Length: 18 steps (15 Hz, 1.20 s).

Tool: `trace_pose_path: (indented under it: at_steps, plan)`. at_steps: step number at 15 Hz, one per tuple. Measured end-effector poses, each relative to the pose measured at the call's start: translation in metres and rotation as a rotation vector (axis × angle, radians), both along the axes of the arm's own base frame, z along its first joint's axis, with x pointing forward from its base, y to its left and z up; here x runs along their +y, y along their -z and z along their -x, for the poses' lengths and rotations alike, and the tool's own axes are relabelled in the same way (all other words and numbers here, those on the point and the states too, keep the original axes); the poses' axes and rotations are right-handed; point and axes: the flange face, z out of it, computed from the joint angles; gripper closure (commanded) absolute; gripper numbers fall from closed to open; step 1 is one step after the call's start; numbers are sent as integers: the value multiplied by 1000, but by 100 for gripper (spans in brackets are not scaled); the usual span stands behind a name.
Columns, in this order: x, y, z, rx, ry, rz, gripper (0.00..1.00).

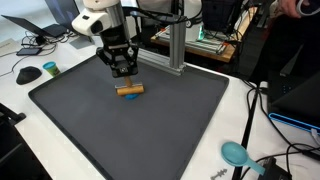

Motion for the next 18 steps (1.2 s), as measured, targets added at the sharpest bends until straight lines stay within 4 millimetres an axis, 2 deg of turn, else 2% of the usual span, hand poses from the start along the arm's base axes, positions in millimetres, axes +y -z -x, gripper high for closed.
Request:
trace_pose_path:
  at_steps: [18]
  plan:
    - [4, 2, -4, 25, -15, 15, 78]
